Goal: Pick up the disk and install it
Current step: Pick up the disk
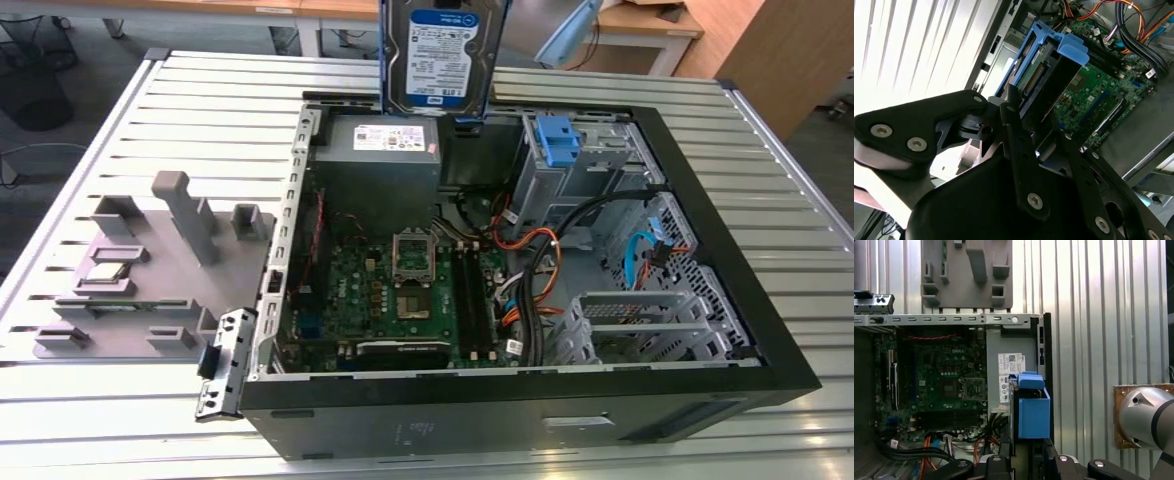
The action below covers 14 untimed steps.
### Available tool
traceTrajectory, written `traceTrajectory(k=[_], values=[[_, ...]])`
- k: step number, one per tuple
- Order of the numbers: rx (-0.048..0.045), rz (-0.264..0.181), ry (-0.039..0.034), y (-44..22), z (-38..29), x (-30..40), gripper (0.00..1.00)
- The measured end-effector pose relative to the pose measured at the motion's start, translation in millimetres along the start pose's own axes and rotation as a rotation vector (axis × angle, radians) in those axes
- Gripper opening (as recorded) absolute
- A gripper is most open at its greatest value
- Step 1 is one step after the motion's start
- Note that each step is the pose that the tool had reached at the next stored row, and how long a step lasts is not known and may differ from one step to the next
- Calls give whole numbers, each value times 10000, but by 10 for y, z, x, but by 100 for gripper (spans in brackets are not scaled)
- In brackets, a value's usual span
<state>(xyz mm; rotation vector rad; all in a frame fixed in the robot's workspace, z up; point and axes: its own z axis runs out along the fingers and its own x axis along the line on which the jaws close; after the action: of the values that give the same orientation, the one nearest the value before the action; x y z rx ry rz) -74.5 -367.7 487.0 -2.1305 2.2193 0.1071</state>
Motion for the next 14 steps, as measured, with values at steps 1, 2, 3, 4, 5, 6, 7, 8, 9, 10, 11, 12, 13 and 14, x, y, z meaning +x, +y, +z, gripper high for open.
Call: traceTrajectory(k=[1,2,3,4,5,6,7,8,9,10,11,12,13,14], values=[[1,0,-1,-1,0,5,35],[0,0,0,-2,-1,10,35],[0,0,0,-3,-1,16,35],[0,0,0,-4,-1,22,35],[0,1,1,-5,-2,28,35],[0,1,1,-6,-2,35,35],[0,1,0,-8,-3,42,35],[0,1,0,-10,-3,49,35],[0,1,0,-13,-3,56,35],[0,1,0,-16,-4,62,35],[0,1,0,-21,-4,68,35],[0,0,0,-27,-4,74,35],[0,0,0,-32,-5,79,35],[0,1,-1,-37,-5,83,35]])
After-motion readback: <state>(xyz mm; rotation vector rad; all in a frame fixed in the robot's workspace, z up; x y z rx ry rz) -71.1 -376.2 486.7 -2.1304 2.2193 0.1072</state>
